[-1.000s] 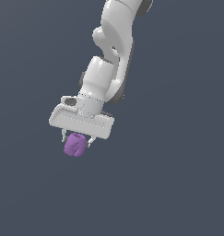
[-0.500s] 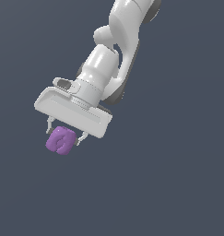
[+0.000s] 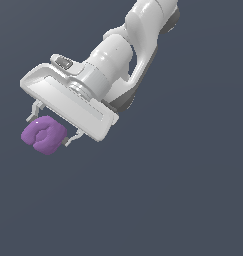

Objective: Pick up the object and move it to a goal position.

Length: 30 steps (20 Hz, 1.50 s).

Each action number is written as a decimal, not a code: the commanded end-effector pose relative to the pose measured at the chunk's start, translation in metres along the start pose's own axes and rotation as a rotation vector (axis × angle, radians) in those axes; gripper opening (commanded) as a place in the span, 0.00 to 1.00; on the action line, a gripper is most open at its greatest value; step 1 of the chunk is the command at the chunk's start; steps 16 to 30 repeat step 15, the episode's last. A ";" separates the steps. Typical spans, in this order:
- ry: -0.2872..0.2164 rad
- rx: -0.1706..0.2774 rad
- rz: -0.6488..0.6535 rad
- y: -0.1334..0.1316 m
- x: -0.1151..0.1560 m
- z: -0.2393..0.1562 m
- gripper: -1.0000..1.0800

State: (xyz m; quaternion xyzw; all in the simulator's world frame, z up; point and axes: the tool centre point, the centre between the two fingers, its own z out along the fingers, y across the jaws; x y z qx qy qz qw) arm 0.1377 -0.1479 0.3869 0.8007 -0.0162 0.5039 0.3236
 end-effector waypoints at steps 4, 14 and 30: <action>0.062 -0.075 0.036 0.023 0.024 -0.010 0.00; 0.103 -0.136 0.065 0.041 0.038 -0.018 0.00; 0.102 -0.137 0.065 0.041 0.038 -0.018 0.00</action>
